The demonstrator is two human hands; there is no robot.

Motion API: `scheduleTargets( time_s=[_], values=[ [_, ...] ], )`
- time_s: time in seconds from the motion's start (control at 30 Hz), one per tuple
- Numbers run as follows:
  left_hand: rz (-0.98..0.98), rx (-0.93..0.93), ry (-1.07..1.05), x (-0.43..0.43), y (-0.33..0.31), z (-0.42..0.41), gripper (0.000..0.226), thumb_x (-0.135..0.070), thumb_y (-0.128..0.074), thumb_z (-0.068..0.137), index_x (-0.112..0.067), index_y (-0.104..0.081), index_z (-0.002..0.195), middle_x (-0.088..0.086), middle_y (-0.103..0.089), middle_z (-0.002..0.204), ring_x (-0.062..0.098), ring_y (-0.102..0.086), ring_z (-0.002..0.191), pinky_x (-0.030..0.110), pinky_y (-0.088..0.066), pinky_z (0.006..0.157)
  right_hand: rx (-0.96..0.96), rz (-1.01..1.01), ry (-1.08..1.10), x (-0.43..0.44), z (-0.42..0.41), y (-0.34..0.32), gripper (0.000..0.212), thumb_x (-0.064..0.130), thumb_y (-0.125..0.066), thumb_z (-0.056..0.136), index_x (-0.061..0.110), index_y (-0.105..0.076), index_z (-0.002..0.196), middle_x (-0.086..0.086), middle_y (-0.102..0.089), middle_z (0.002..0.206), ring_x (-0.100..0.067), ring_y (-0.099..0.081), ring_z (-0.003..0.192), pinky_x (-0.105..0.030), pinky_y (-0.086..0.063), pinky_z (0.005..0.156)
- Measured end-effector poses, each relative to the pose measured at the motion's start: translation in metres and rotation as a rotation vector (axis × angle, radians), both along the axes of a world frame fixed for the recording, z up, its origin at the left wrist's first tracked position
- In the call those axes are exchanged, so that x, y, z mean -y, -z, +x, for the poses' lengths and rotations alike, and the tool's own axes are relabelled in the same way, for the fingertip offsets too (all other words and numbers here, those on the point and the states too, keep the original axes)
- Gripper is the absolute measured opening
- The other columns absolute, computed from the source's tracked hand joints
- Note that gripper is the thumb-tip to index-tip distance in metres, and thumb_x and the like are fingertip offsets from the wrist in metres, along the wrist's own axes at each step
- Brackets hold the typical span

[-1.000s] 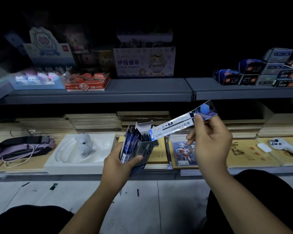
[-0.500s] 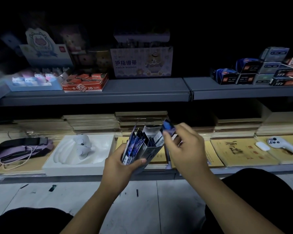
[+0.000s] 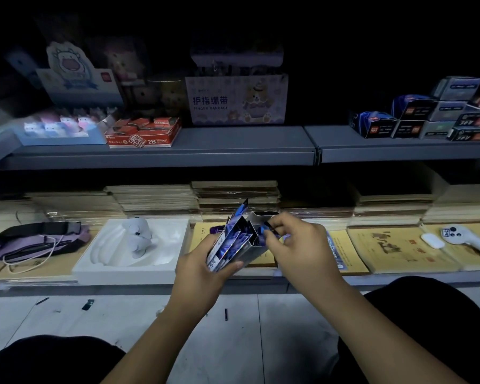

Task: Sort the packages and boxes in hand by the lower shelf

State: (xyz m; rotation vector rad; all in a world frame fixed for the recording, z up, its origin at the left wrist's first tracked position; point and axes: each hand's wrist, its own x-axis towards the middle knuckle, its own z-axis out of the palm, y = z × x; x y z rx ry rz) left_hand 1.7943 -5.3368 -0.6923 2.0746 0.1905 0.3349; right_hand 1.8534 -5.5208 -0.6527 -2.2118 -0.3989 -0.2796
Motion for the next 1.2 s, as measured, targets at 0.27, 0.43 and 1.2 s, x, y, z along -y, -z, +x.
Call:
scheduleTargets(
  time_s=[0.27, 0.43, 1.2],
  values=[
    [0.087, 0.018, -0.003, 0.000, 0.004, -0.001, 0.049, -0.036, -0.085, 0.077, -0.036, -0.062, 0.121, -0.025, -0.071, 0.105, -0.010, -0.065, 0.094, 0.006, -0.051, 0.073, -0.258, -0.196, -0.198, -0.001, -0.006, -0.007, 0.026, 0.021, -0.043, 0.105, 0.018, -0.068, 0.097, 0.001, -0.058, 0.052, -0.020, -0.060, 0.041, -0.043, -0.057, 0.056],
    [0.150, 0.017, 0.028, -0.003, 0.009, -0.002, 0.049, -0.035, -0.086, 0.078, -0.037, -0.063, 0.121, -0.024, -0.072, 0.105, -0.004, -0.067, 0.094, 0.022, -0.058, 0.080, -0.472, -0.214, -0.307, 0.000, -0.010, -0.009, 0.030, 0.015, -0.029, 0.105, 0.005, -0.057, 0.098, -0.004, -0.046, 0.039, -0.017, -0.050, 0.031, -0.041, -0.049, 0.056],
    [0.156, 0.001, 0.052, -0.003, 0.012, 0.002, 0.050, -0.038, -0.084, 0.081, -0.041, -0.059, 0.124, -0.025, -0.070, 0.105, -0.004, -0.066, 0.096, 0.017, -0.058, 0.076, -0.368, -0.048, -0.139, -0.002, -0.010, -0.016, 0.021, 0.014, -0.047, 0.104, 0.018, -0.067, 0.109, -0.014, -0.069, 0.058, -0.017, -0.064, 0.041, -0.034, -0.057, 0.047]
  ],
)
